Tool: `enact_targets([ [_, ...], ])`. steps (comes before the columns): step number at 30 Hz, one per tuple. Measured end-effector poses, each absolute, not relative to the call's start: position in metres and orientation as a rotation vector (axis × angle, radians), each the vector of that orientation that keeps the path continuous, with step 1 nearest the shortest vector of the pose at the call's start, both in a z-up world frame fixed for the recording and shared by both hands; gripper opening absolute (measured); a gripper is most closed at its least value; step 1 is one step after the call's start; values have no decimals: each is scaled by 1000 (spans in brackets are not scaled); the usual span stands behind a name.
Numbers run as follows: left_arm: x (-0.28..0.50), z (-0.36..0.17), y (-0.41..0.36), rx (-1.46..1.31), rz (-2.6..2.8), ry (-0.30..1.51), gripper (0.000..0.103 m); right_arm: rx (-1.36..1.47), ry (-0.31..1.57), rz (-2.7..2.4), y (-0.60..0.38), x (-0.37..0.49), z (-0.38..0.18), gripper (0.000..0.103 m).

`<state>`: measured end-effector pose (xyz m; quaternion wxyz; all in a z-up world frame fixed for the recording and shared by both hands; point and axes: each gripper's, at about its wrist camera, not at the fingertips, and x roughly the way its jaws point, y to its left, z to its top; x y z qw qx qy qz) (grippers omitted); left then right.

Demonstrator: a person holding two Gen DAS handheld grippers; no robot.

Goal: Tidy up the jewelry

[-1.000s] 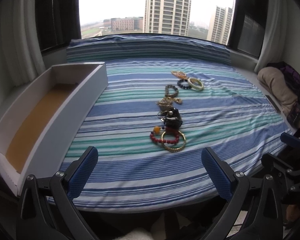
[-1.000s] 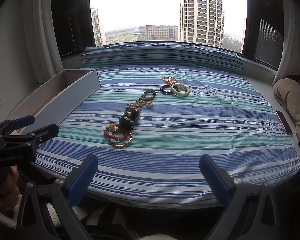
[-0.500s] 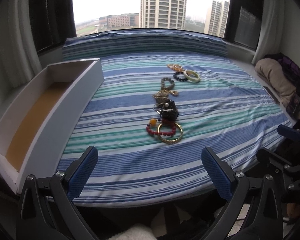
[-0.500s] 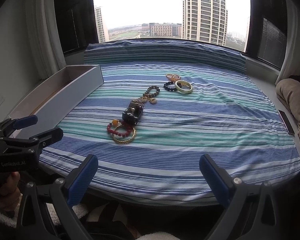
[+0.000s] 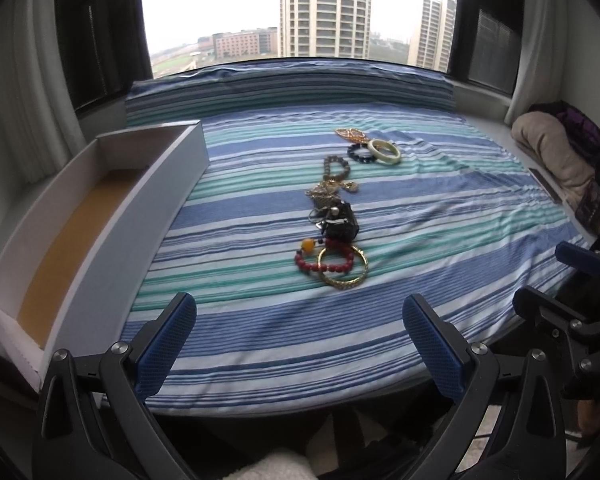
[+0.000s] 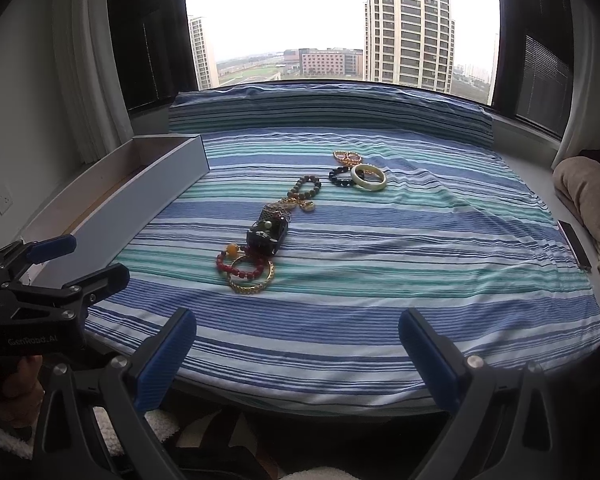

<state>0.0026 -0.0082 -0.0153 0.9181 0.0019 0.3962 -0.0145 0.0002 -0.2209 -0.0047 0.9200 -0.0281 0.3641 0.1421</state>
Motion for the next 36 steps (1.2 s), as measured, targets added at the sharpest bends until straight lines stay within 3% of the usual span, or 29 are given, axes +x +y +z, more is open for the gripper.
enact_targets([
  [29,25,-34,3,-26,-111,898,103,-49,773,303,-221,8,-11,103],
  [36,87,-53,13,120,-254,909,102,-24,785,293,-231,8,-13,103],
])
